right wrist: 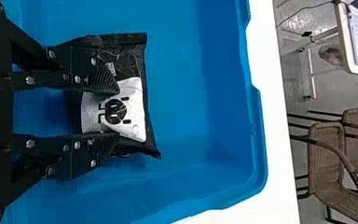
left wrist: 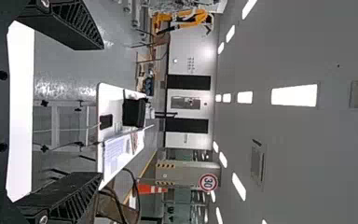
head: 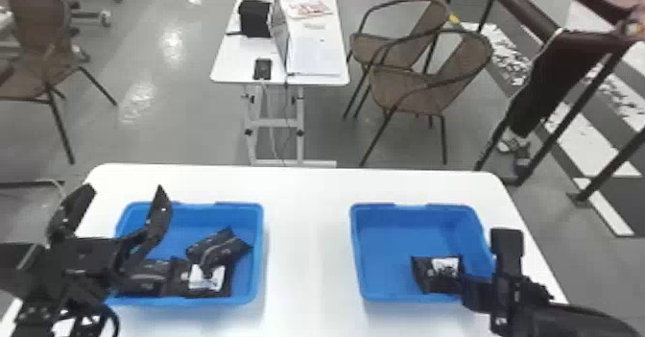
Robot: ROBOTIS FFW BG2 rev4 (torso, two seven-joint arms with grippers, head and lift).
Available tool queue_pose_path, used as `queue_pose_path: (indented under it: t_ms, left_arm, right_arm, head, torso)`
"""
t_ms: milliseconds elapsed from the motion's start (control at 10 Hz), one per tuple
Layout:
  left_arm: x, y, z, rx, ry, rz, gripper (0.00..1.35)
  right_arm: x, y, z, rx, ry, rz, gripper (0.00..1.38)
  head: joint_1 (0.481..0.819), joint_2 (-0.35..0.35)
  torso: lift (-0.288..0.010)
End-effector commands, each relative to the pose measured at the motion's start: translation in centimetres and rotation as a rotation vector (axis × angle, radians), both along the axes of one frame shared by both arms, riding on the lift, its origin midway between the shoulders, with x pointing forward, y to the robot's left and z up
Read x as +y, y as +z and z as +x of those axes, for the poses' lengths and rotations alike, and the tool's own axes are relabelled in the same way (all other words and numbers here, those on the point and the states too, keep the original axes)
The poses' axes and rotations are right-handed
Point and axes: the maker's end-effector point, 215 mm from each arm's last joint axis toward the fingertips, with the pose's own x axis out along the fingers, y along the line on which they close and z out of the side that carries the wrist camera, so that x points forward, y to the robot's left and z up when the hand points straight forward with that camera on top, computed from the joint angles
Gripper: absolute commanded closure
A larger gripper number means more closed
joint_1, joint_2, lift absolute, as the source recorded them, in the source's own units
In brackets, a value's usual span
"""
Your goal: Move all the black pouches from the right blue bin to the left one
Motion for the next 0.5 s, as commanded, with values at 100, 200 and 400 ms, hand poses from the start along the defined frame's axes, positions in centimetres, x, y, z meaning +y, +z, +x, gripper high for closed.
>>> queue_pose_path:
  t_ms: [100, 200, 400]
  left_arm:
    - [-0.1, 0.0, 0.0, -0.002, 0.001, -0.002, 0.05]
    - [-0.1, 0.2, 0.0, -0.007, 0.001, -0.001, 0.05]
    - [-0.1, 0.6, 0.0, -0.019, 0.002, 0.0, 0.05]
  right_arm:
    - [0.2, 1.0, 0.9, -0.061, -0.022, 0.019, 1.26]
    - [0.9, 2.2, 1.6, -0.108, -0.026, 0.036, 1.28]
    - [3.0, 7.7, 4.0, -0.241, -0.016, 0.099, 1.28]
  head:
    - [0.695, -0.09]
    - [0.695, -0.09]
    - [0.695, -0.077]
  torso:
    - [0.0]
    - [0.0]
    - [0.0]
